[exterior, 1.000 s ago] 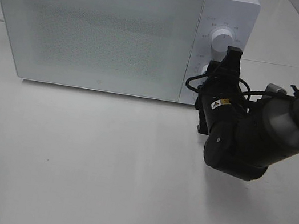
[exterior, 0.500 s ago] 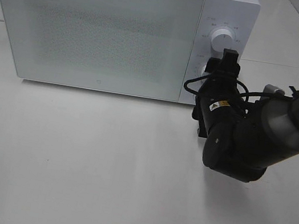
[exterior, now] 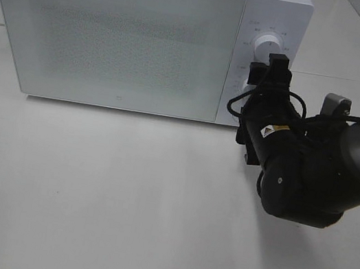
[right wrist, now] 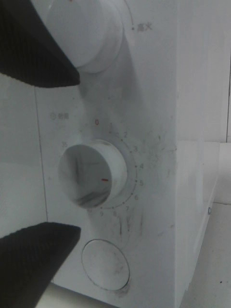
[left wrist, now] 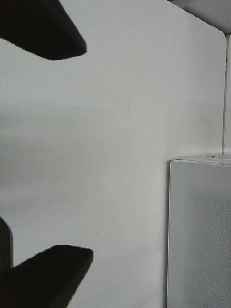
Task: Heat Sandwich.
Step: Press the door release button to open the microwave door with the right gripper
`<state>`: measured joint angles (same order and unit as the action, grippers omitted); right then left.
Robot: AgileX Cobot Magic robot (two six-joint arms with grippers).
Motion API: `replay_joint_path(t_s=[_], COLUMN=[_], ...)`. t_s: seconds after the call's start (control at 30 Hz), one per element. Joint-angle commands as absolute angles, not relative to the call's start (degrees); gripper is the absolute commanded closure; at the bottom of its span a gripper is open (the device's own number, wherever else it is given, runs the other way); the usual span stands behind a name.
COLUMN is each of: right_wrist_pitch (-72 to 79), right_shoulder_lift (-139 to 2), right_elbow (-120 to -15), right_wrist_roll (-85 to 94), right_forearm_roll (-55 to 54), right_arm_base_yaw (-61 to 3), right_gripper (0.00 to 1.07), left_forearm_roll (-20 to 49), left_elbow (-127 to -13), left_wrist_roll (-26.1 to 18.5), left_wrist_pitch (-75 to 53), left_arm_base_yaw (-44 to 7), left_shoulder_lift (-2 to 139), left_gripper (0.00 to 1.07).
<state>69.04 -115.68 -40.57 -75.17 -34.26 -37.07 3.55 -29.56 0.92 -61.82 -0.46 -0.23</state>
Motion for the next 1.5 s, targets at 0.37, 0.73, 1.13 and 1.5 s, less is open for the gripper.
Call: replay_joint_path(t_s=[0.37, 0.73, 1.13, 1.5], right_wrist_pitch=[64.63, 42.91, 20.74, -1.03], right_shoulder_lift=[-105.2, -94.77, -81.65, -70.7], right_elbow=[-29.34, -28.02, -28.3, -28.3], right_wrist_roll=[-66.81, -45.44, -12.32, 11.4], right_forearm_roll=[-24.69, -23.2, -23.03, -22.92], right_arm_base_yaw=[-36.78, -36.61, -29.56, -27.96], right_gripper=[0.31, 0.31, 0.31, 0.31], left_forearm_roll=[3.78, 3.78, 3.78, 3.78], left_elbow=[-29.56, -29.56, -29.56, -29.56], left_wrist_roll=[0.74, 0.74, 0.74, 0.74], left_wrist_pitch=[-61.31, -61.31, -61.31, -61.31], left_arm_base_yaw=[-0.29, -0.29, -0.29, -0.29], left_shoulder_lift=[-1.43, -1.43, -1.43, -1.43], left_gripper=[0.07, 0.07, 0.07, 0.07])
